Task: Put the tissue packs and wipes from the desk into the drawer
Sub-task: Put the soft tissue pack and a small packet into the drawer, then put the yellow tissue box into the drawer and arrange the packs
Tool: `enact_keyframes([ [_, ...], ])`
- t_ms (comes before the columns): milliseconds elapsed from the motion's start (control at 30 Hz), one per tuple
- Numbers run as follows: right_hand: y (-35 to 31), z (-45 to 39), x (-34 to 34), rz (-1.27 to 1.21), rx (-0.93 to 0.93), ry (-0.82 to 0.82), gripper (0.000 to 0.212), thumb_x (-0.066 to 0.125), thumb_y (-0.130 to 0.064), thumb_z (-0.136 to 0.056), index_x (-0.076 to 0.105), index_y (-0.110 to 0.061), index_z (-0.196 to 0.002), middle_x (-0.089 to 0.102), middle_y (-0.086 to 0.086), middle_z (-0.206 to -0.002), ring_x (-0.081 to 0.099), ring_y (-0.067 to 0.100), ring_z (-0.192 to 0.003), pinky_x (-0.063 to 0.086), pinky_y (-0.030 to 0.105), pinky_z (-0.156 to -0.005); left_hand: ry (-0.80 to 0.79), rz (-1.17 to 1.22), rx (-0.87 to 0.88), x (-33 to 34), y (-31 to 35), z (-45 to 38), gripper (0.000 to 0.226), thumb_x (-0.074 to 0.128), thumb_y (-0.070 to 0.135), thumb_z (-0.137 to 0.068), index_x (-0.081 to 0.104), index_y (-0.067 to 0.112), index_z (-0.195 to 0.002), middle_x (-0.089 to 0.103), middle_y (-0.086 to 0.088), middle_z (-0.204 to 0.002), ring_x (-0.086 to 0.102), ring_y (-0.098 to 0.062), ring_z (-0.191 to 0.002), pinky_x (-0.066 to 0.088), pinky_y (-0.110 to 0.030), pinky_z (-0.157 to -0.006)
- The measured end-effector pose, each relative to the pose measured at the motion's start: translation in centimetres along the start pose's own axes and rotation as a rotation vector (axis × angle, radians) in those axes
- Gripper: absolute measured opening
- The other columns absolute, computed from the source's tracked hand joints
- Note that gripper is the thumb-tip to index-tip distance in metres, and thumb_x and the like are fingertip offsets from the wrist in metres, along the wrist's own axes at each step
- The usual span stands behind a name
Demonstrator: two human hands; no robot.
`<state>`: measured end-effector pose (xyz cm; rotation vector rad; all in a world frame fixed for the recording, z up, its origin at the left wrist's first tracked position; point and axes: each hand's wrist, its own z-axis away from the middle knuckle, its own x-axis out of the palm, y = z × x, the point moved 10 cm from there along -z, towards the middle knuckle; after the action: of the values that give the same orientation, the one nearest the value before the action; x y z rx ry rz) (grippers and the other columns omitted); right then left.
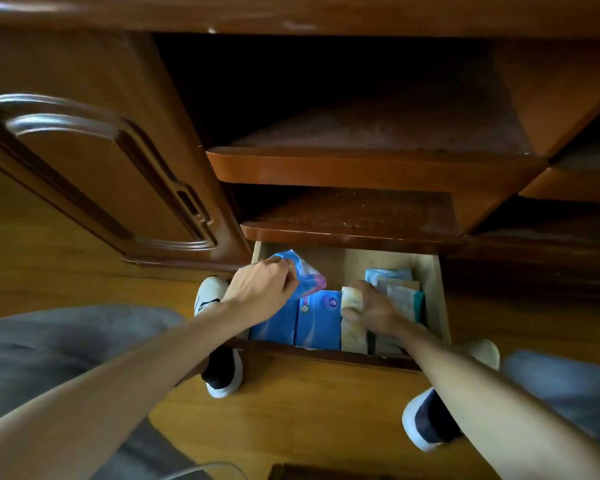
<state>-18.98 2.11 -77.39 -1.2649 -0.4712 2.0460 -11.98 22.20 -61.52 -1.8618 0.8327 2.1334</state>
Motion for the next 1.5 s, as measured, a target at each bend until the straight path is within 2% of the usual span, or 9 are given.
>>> enact_keyframes([
  [200,0.7,-0.2,-0.1,-0.001,0.033,0.108,0.053,0.064,-0.017,-0.1,0.043,-0.015,-0.148,0.056,0.013,-0.139,0.056,0.027,-0.127,0.048,0.047,-0.104,0.035,0.032,0.019,-0.4,0.8,-0.4,0.011,0.056,0.032,-0.094,0.059,0.028,-0.084,0.054,0.015,-0.078,0.049,-0.007,-0.058,0.025,-0.016,-0.043],
  [367,1.5,-0.8,0.5,0.338,0.127,0.049,0.069,0.056,-0.034,-0.105,0.019,-0.015,-0.16,0.023,0.015,-0.167,0.026,0.032,-0.153,0.032,0.05,-0.12,0.058,0.02,0.027,-1.1,1.7,-0.5,0.013,0.055,0.034,-0.096,0.062,0.025,-0.091,0.054,0.014,-0.08,0.046,-0.006,-0.058,0.02,-0.012,-0.044],
  [500,0.5,-1.1,0.4,0.543,0.106,0.06,0.053,0.054,-0.042,-0.103,0.038,-0.018,-0.148,0.05,0.01,-0.149,0.047,0.028,-0.136,0.045,0.045,-0.107,0.042,0.026,0.025,-1.1,1.8,-0.2,0.011,0.055,0.033,-0.096,0.062,0.025,-0.091,0.058,0.013,-0.082,0.048,-0.006,-0.061,0.022,-0.012,-0.044],
  [667,-1.9,1.2,-2.7,0.377,0.033,0.123,0.06,0.048,-0.043,-0.106,0.034,-0.017,-0.157,0.042,0.008,-0.16,0.039,0.025,-0.147,0.037,0.044,-0.115,-0.01,0.044,0.03,-1.0,2.8,-0.7,0.011,0.056,0.03,-0.094,0.063,0.025,-0.087,0.065,0.009,-0.085,0.049,-0.006,-0.057,0.028,-0.014,-0.043],
  [867,-11.4,13.6,-23.1,0.408,-0.434,0.946,0.012,0.068,-0.018,-0.091,0.077,-0.024,-0.097,0.074,-0.005,-0.083,0.07,0.016,-0.076,0.054,0.033,-0.057,-0.114,0.118,0.042,-3.4,7.4,-3.9,0.016,0.055,0.04,-0.089,0.067,0.031,-0.094,0.068,0.01,-0.091,0.066,-0.021,-0.084,0.04,-0.027,-0.062],
  [1067,-17.0,26.7,-39.2,0.527,-0.567,1.498,0.012,0.062,-0.01,-0.087,0.069,-0.015,-0.095,0.07,0.0,-0.096,0.062,0.024,-0.09,0.051,0.035,-0.074,-0.106,0.16,0.206,-8.2,15.1,-5.4,0.016,0.056,0.042,-0.088,0.066,0.031,-0.089,0.07,0.009,-0.09,0.067,-0.018,-0.082,0.052,-0.03,-0.068],
  [1167,-19.1,29.4,-46.5,0.605,-0.403,1.635,0.03,0.061,-0.019,-0.08,0.062,-0.016,-0.111,0.065,0.003,-0.117,0.056,0.03,-0.11,0.044,0.042,-0.093,-0.09,0.152,0.243,-9.9,17.2,-5.5,0.016,0.054,0.043,-0.089,0.065,0.032,-0.088,0.069,0.011,-0.087,0.066,-0.014,-0.077,0.047,-0.029,-0.061],
  [1300,-15.3,29.1,-55.6,0.553,0.18,1.562,0.059,0.057,-0.038,-0.088,0.048,-0.015,-0.141,0.044,0.008,-0.157,0.034,0.029,-0.148,0.028,0.049,-0.116,-0.092,0.166,0.26,-10.4,18.0,-6.2,0.013,0.056,0.045,-0.09,0.065,0.035,-0.091,0.069,0.012,-0.089,0.064,-0.009,-0.076,0.042,-0.024,-0.058],
  [1500,-9.0,26.8,-58.7,0.577,0.603,1.368,0.074,0.055,-0.056,-0.092,0.042,-0.01,-0.148,0.045,0.011,-0.152,0.033,0.031,-0.144,0.028,0.046,-0.113,-0.09,0.154,0.24,-9.5,19.1,-7.7,0.016,0.055,0.046,-0.089,0.065,0.035,-0.091,0.067,0.013,-0.086,0.062,-0.009,-0.074,0.041,-0.026,-0.061],
])
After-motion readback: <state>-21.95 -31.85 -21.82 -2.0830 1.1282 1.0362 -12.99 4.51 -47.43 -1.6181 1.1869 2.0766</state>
